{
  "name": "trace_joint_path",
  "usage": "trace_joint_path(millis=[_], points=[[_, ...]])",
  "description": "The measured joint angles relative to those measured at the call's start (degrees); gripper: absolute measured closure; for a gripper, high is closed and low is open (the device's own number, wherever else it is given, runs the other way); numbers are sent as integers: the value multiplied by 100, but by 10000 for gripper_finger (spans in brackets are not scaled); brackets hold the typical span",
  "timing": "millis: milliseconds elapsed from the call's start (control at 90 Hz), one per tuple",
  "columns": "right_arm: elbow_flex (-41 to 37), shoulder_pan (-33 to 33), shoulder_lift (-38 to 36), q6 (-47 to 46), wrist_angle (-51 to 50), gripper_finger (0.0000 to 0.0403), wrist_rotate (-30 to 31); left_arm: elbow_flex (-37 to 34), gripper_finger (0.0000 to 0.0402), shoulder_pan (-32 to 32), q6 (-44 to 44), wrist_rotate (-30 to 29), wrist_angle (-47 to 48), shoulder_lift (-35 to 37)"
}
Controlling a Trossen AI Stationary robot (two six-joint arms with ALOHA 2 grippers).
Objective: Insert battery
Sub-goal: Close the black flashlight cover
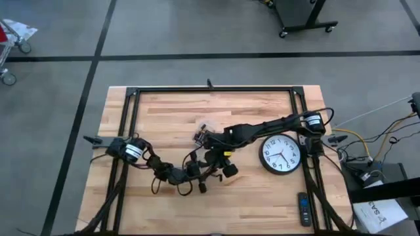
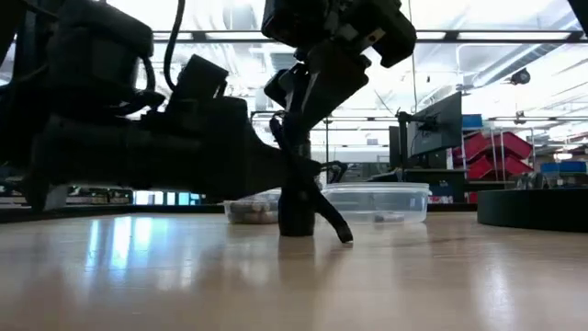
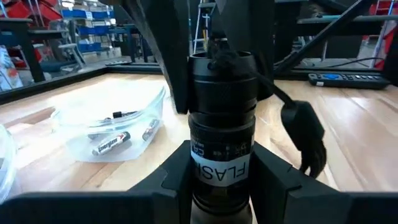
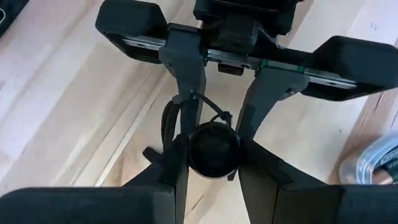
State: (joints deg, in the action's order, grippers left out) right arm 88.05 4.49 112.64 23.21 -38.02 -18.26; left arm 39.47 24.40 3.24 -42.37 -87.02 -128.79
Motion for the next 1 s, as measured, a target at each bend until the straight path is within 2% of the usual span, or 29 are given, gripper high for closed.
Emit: trace_joint_path(millis=[456, 622, 1000], points=[[-17, 4, 2, 656, 237, 316, -87, -21, 308, 108, 63, 26, -28, 7], [-33, 0, 22, 850, 443, 316, -432, -47, 308, 196, 66, 99, -34, 30], [-35, -17, 40, 1143, 654, 316, -645, -191, 308, 225, 45, 233, 5, 166]])
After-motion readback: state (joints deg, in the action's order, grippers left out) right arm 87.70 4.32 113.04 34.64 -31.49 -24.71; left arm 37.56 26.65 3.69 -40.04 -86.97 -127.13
